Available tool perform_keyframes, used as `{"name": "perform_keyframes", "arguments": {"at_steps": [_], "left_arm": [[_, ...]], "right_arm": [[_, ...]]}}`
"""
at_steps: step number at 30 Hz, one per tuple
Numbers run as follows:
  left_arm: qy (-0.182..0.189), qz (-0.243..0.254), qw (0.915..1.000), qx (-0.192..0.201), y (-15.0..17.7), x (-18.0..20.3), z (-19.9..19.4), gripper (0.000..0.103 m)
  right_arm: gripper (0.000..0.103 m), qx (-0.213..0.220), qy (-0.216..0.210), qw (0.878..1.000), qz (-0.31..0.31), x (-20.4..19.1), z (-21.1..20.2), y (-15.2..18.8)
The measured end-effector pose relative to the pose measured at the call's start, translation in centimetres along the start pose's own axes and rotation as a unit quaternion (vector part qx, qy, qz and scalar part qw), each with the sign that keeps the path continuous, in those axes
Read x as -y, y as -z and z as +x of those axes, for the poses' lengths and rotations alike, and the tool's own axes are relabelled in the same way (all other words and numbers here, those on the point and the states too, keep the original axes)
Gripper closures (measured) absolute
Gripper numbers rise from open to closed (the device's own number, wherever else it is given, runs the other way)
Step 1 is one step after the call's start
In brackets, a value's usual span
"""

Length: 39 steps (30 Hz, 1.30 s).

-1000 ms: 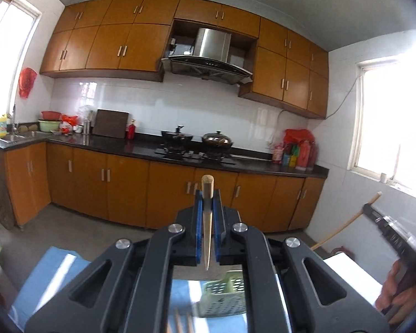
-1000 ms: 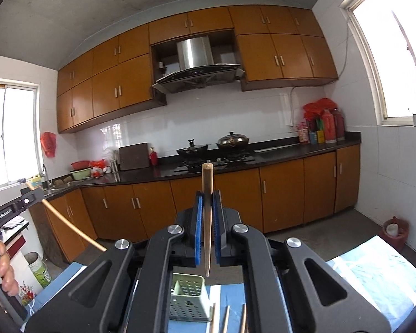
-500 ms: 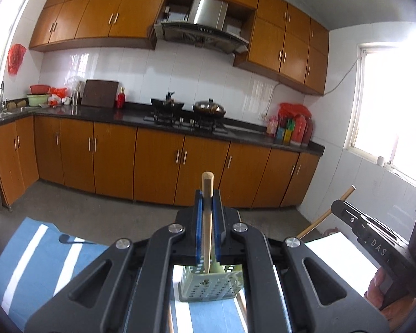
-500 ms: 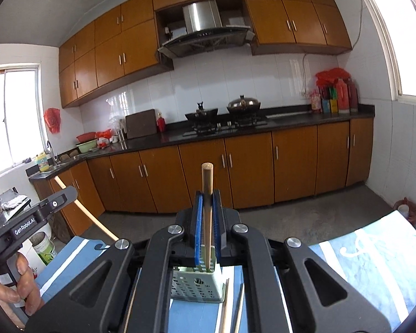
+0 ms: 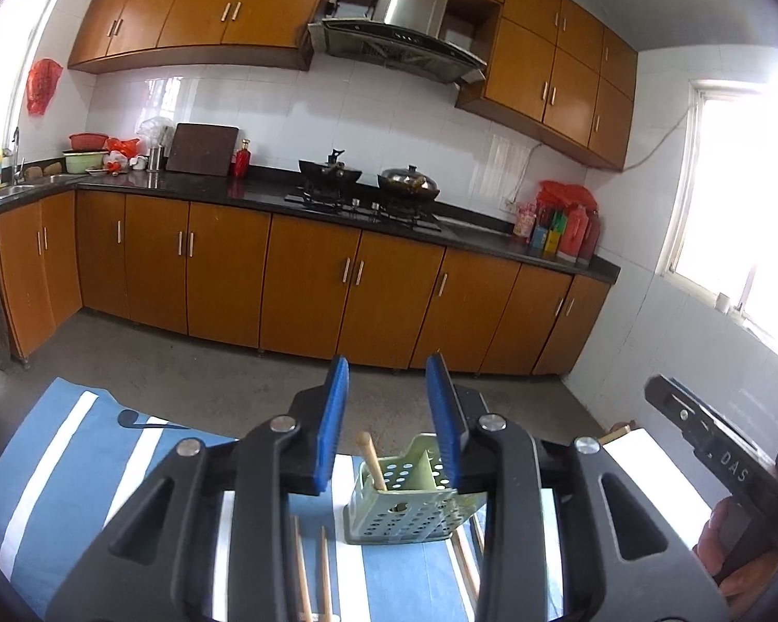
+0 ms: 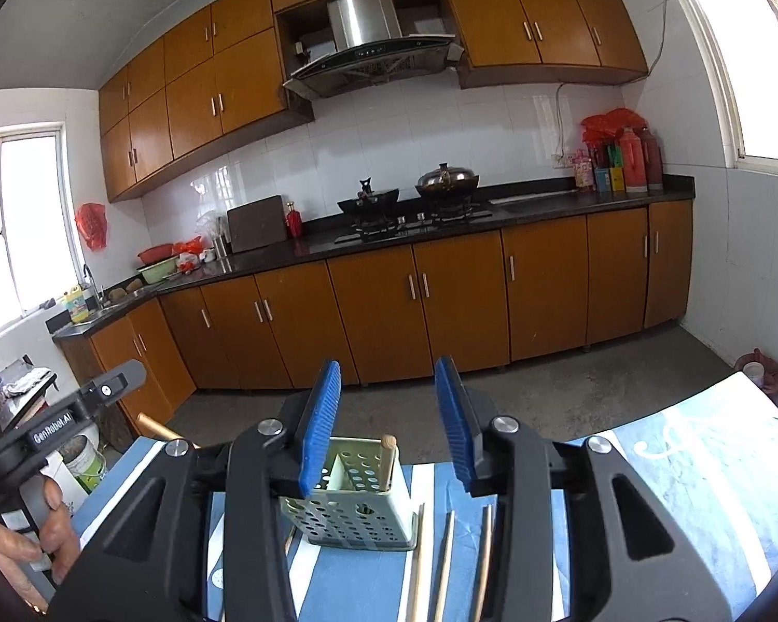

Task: Organize utensils
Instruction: 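Move both open grippers back down to the chopsticks on the cloth, then grasp a chopstick with the right gripper while the left gripper grasps another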

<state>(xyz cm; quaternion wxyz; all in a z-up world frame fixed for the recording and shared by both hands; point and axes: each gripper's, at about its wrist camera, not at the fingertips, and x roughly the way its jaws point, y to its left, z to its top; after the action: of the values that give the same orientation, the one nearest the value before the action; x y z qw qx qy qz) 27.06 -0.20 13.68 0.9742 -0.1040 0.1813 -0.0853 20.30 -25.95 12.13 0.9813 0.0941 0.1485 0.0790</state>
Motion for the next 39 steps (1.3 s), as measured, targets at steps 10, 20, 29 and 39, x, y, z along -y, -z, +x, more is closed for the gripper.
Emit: {"name": "perform_keyframes", "arguments": {"at_steps": [10,20,29,39], "left_arm": [[-0.052,0.002,0.9985,-0.014,5.4,-4.4,-6.2,0.061],[-0.118,-0.030,0.9784,-0.167,17.2,-11.0,-4.2,0.063],[-0.098,-0.028,0.9735,-0.205,19.8,-10.3,-3.2,0.063],[-0.051,-0.006,0.9673,-0.248,21.1,-7.1,-0.6,0.082]], "right_arm": [[0.063,-0.114,0.084,0.990,0.028,6.0,-1.0,9.0],[0.083,-0.276,0.062,0.958,0.040,6.6,3.4,19.9],[0.095,-0.288,0.089,0.953,-0.008,6.1,4.3,21.7],[0.095,-0.278,0.146,0.949,0.025,9.3,3.6,21.1]]}}
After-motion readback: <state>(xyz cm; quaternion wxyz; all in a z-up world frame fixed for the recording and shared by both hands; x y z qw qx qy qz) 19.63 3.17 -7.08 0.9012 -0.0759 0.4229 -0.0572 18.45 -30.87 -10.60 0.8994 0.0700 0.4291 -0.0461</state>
